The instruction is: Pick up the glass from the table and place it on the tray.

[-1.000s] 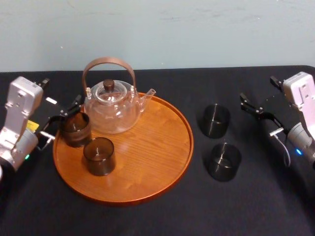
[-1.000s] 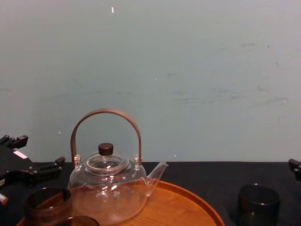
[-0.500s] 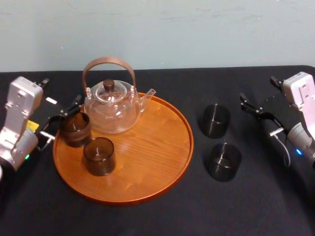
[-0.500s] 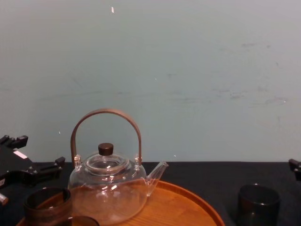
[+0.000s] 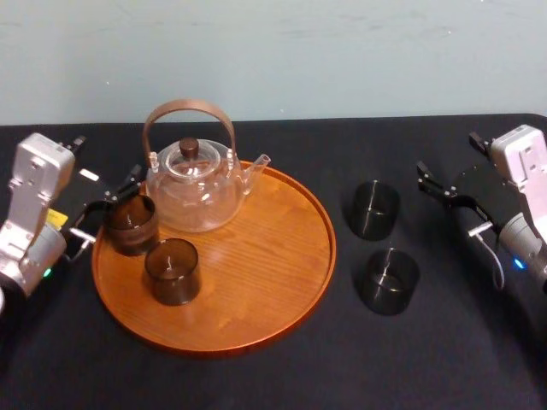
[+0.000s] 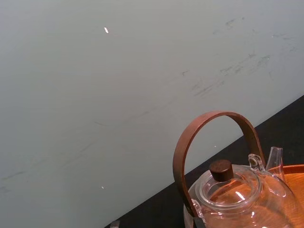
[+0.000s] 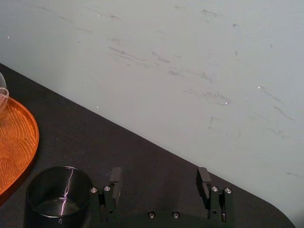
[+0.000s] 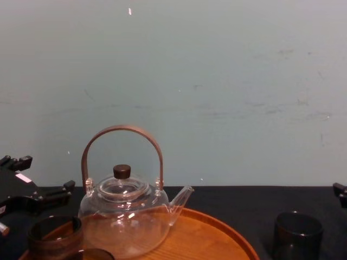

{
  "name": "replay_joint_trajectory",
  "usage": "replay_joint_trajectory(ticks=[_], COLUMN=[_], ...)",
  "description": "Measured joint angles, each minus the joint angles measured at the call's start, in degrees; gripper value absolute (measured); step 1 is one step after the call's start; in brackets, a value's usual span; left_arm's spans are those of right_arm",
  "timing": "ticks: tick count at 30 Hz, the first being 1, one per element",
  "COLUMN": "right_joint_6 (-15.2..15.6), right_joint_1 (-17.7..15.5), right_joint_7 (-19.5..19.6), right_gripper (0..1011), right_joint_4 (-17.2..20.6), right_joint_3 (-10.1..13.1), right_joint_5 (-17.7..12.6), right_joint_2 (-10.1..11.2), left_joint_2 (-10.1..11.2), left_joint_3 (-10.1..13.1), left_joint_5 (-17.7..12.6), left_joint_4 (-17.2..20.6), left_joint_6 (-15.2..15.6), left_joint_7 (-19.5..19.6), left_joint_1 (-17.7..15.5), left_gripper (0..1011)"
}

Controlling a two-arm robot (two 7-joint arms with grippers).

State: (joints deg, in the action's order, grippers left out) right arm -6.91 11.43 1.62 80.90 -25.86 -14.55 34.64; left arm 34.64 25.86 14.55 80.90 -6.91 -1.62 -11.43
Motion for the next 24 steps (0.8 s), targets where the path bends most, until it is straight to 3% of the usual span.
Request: replay_joint_trajectory(ticks=[17,24], right_joint_6=[0.01,1.87], right_joint_1=[-0.13,-1.57], right_joint_7=[-0.39,-4.01], right_gripper=[1002,1002], right_joint_4=[0.10,2.18], right_joint_3=[0.29,2.69], right_joint_5=[-0.11,-3.61], right_joint_2=[-0.08,-0.02], left_joint_2=[0.00,0.00], left_joint_3=[0.00,0.00], left_joint_5=[0.00,0.00], left_joint_4=[0.00,0.00], left_joint_6=[0.00,0.00], left_joint_7=[0.00,0.00], left_joint_1=[0.00,-0.01], left_gripper=[1001,1001])
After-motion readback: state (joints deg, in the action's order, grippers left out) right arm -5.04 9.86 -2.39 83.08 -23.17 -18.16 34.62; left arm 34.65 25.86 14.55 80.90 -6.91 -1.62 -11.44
